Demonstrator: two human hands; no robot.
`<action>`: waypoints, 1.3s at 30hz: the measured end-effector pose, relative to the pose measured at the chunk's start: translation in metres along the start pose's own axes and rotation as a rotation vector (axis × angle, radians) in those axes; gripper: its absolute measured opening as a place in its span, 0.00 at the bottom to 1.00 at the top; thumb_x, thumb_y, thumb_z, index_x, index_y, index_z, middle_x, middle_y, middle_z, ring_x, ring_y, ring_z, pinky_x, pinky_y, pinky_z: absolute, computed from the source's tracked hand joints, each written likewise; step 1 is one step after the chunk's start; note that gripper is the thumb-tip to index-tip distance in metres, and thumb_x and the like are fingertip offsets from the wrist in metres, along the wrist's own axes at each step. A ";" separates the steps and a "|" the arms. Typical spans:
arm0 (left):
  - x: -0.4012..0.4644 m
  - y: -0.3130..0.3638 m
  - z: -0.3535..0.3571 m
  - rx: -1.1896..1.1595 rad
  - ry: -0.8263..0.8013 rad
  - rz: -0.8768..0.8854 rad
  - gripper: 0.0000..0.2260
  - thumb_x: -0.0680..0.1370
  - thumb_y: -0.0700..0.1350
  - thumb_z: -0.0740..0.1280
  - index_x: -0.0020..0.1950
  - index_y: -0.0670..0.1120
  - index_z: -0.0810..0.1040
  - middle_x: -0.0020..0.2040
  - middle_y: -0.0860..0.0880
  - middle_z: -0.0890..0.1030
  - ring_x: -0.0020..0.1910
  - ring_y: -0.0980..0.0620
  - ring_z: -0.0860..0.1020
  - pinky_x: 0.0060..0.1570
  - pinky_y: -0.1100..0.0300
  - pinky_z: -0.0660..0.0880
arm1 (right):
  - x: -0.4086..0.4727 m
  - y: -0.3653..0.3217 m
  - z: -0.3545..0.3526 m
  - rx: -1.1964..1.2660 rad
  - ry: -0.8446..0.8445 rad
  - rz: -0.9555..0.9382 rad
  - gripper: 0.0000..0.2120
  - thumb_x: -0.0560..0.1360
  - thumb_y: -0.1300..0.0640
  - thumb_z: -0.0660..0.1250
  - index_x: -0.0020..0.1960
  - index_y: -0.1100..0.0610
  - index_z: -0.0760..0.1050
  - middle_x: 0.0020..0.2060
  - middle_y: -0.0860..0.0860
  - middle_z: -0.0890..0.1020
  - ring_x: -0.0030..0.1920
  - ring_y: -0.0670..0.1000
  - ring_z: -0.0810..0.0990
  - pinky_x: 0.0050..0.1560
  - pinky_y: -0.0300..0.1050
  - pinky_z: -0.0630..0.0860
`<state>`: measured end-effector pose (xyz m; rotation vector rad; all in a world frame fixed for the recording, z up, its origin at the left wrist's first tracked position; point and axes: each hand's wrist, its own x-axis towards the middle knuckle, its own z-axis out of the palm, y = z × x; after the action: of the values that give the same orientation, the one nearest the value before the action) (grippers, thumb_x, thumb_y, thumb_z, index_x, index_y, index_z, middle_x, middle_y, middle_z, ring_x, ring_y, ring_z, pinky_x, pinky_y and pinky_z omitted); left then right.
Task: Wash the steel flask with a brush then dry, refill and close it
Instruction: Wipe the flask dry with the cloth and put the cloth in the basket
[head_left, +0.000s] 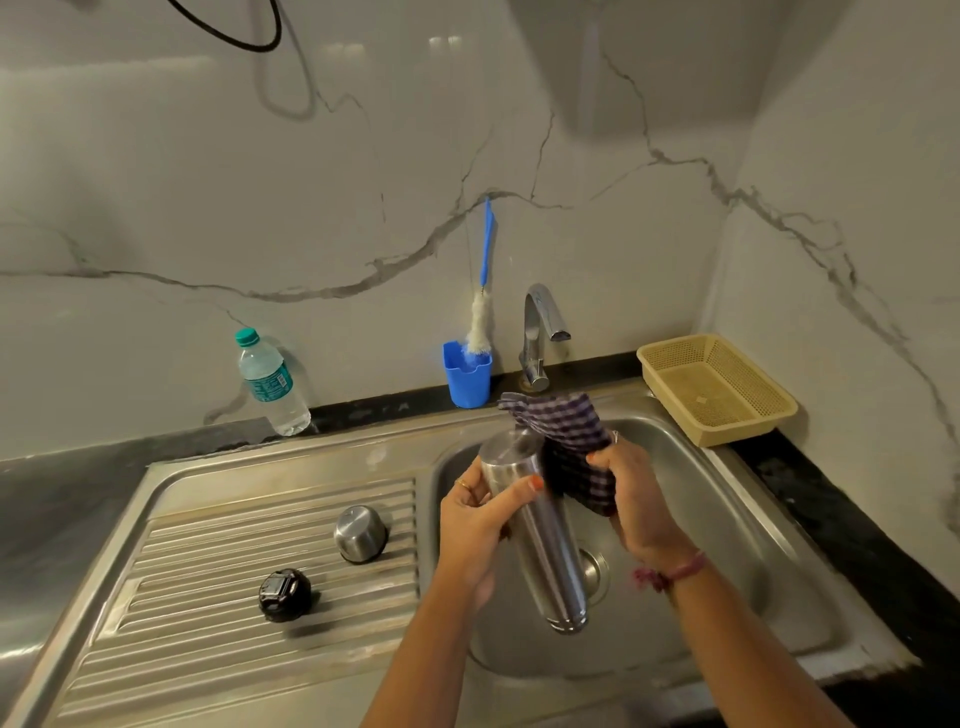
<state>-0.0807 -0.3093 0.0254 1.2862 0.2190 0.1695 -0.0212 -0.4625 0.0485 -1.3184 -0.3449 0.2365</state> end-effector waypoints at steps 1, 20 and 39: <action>0.001 0.001 0.000 -0.045 0.017 -0.034 0.23 0.60 0.50 0.80 0.54 0.50 0.84 0.48 0.47 0.85 0.47 0.48 0.82 0.49 0.52 0.79 | 0.000 0.001 0.001 0.049 0.020 0.056 0.16 0.72 0.55 0.58 0.50 0.64 0.78 0.45 0.60 0.82 0.50 0.61 0.79 0.48 0.48 0.78; 0.017 0.015 0.013 -0.296 0.106 -0.132 0.25 0.74 0.61 0.65 0.64 0.47 0.79 0.56 0.43 0.85 0.52 0.46 0.84 0.55 0.49 0.79 | 0.025 0.012 0.058 -0.908 0.150 -0.225 0.32 0.79 0.36 0.44 0.75 0.54 0.58 0.63 0.53 0.75 0.58 0.48 0.77 0.51 0.32 0.71; 0.027 0.019 0.015 -0.297 0.034 -0.166 0.24 0.78 0.63 0.58 0.65 0.49 0.78 0.56 0.43 0.85 0.54 0.45 0.84 0.50 0.53 0.79 | 0.023 0.008 0.063 -0.886 0.265 -0.194 0.33 0.77 0.34 0.44 0.69 0.56 0.65 0.56 0.52 0.75 0.55 0.50 0.77 0.54 0.42 0.75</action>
<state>-0.0506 -0.3117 0.0463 0.9661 0.3160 0.0781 -0.0231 -0.3957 0.0569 -2.1418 -0.3610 -0.2966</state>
